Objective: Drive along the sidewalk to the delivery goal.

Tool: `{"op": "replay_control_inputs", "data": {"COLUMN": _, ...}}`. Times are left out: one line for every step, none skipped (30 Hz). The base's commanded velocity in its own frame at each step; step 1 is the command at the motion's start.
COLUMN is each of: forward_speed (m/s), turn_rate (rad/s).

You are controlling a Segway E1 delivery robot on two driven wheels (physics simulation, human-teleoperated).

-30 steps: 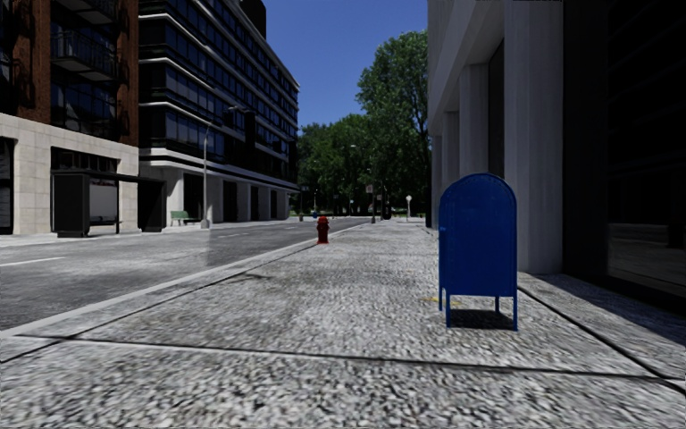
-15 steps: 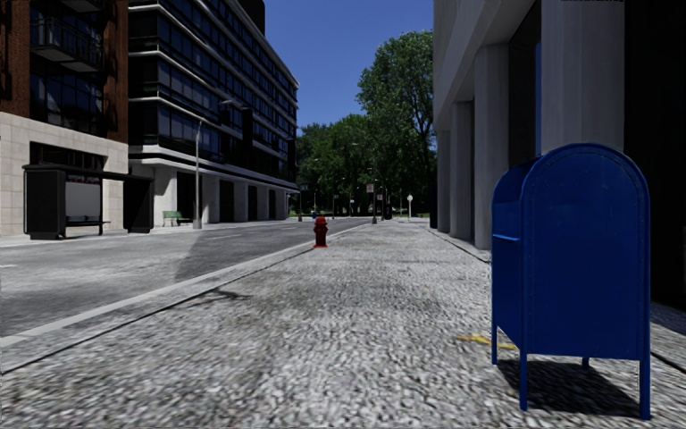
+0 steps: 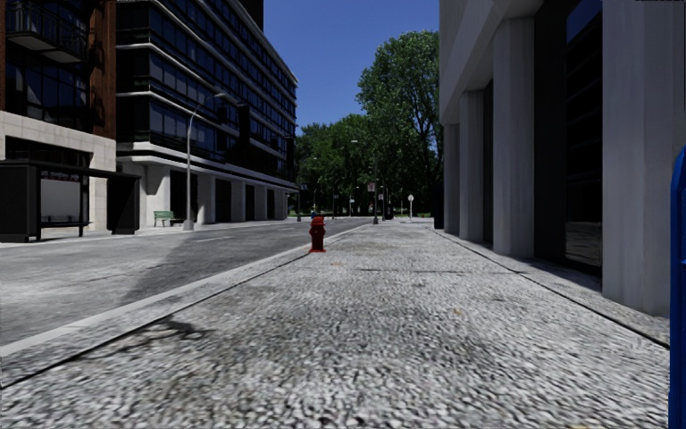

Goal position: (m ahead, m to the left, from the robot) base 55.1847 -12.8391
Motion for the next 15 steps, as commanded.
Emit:
{"op": "replay_control_inputs", "data": {"forward_speed": 2.00, "turn_rate": 0.00}}
{"op": "replay_control_inputs", "data": {"forward_speed": 2.00, "turn_rate": 0.00}}
{"op": "replay_control_inputs", "data": {"forward_speed": 2.00, "turn_rate": 0.00}}
{"op": "replay_control_inputs", "data": {"forward_speed": 2.00, "turn_rate": 0.00}}
{"op": "replay_control_inputs", "data": {"forward_speed": 2.00, "turn_rate": 0.00}}
{"op": "replay_control_inputs", "data": {"forward_speed": 2.00, "turn_rate": 0.00}}
{"op": "replay_control_inputs", "data": {"forward_speed": 2.00, "turn_rate": 0.00}}
{"op": "replay_control_inputs", "data": {"forward_speed": 2.00, "turn_rate": 0.00}}
{"op": "replay_control_inputs", "data": {"forward_speed": 2.00, "turn_rate": 0.00}}
{"op": "replay_control_inputs", "data": {"forward_speed": 2.00, "turn_rate": 0.00}}
{"op": "replay_control_inputs", "data": {"forward_speed": 2.00, "turn_rate": 0.00}}
{"op": "replay_control_inputs", "data": {"forward_speed": 2.00, "turn_rate": 0.00}}
{"op": "replay_control_inputs", "data": {"forward_speed": 2.00, "turn_rate": 0.00}}
{"op": "replay_control_inputs", "data": {"forward_speed": 2.00, "turn_rate": 0.00}}
{"op": "replay_control_inputs", "data": {"forward_speed": 2.00, "turn_rate": 0.00}}
